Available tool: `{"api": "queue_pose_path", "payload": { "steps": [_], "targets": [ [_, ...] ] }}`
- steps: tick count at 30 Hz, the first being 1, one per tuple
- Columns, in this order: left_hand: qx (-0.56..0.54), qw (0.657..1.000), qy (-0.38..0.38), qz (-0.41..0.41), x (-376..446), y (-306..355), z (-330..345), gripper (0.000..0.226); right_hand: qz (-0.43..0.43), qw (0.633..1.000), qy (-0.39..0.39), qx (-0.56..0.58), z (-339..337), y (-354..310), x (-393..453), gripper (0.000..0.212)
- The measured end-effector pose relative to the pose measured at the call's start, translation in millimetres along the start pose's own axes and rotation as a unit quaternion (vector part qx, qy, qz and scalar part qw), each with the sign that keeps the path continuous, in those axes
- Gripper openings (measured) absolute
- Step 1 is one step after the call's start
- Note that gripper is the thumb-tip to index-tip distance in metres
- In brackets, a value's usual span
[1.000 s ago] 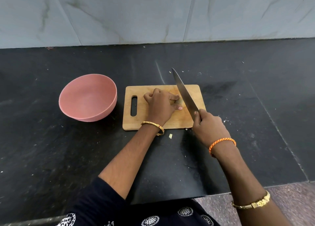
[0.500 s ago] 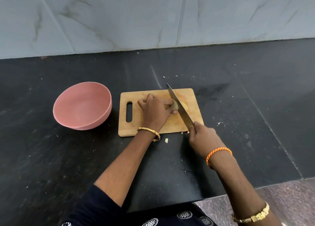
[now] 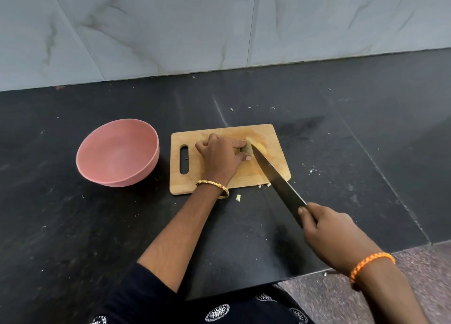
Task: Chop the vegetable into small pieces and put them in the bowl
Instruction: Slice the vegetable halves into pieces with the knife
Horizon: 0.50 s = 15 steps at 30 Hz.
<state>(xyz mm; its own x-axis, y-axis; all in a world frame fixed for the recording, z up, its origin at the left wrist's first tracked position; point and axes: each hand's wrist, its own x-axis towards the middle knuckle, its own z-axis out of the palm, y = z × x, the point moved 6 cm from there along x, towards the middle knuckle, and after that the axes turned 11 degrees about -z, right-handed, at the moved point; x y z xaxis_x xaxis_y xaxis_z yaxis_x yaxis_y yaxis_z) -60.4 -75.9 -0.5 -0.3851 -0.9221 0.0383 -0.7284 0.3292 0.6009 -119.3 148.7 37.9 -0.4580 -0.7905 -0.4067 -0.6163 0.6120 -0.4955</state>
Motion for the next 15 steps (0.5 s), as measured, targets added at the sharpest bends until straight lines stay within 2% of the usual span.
{"api": "queue_pose_path", "payload": {
  "steps": [7,15],
  "targets": [
    [-0.007,1.000,0.003,-0.011,-2,0,-1,0.039,-0.032,0.992,0.117,0.033,-9,-19,38,0.031],
    [-0.003,1.000,-0.002,-0.013,-2,0,0,0.038,-0.047,0.990,0.121,0.046,1,-27,80,0.030]
  ]
}}
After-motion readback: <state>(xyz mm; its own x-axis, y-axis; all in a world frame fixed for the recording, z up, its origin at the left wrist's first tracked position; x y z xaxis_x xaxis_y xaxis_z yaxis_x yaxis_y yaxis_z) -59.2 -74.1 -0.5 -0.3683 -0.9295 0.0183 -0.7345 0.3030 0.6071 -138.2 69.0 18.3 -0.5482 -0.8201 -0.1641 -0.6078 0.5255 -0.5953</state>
